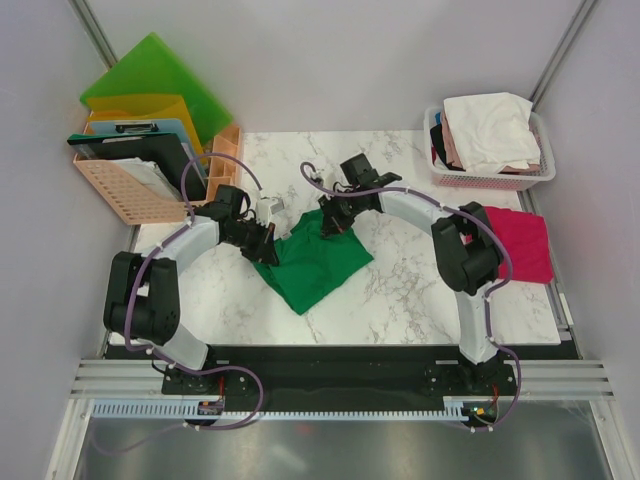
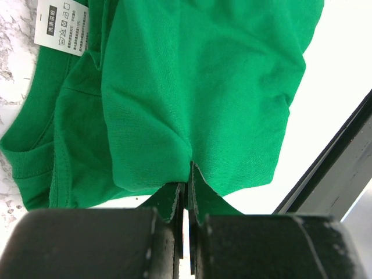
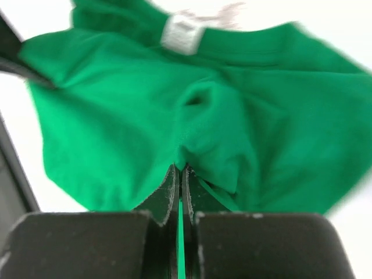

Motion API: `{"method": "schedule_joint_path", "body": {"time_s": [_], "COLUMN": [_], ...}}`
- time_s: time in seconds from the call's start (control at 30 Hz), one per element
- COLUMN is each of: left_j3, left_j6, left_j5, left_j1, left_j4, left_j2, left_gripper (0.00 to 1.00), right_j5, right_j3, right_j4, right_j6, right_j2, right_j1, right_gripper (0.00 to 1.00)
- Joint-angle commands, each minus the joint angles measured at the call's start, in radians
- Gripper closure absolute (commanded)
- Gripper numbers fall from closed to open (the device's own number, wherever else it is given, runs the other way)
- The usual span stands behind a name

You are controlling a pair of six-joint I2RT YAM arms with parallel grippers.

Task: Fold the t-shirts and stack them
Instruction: Smooth out wrinkles on the folded tshirt

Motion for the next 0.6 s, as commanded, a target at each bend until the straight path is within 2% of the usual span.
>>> {"method": "schedule_joint_path", "body": {"time_s": [0.0,0.1,0.17,0.2,0.27,0.33,0.57], "left_j3": [0.007,0.012,0.02,0.023,0.029,0.032,0.013], "left_j6": [0.028,0.028,0.026,0.026,0.025,0.025,0.029], "left_j5": [0.008,0.008,0.007,0.007,0.005,0.004,-0.001], "left_j1": [0.002,0.002,0.002,0.002,0.002,0.004,0.002], "left_j4": [-0.011,-0.011,-0.011,-0.012,-0.012,-0.011,-0.011], "left_j2": [0.015,0.018,0.029,0.032,0.043,0.043,0.026], "left_gripper": [0.98,0.98,0.98,0.98,0.98,0.98,0.98], "right_j5": [-0.111,-0.161,-0.209,-0.221,-0.221,-0.203,-0.097], "right_j3": [-0.048,-0.136,-0.184,-0.194,-0.201,-0.205,-0.219], "right_j4": [-0.055,-0.061,-0.069,-0.088,-0.13,-0.178,-0.135], "right_j6": [-0.027,-0.015,-0.016,-0.039,-0.083,-0.148,-0.163], "right_j2": [-0.081,-0.132,-0.144,-0.146,-0.143,-0.165,-0.339], "right_j1": [0.061,0.114,0.13,0.142,0.151,0.15,0.086], "right_gripper": [1.0,1.0,0.84,0.81,0.53,0.38,0.23]}}
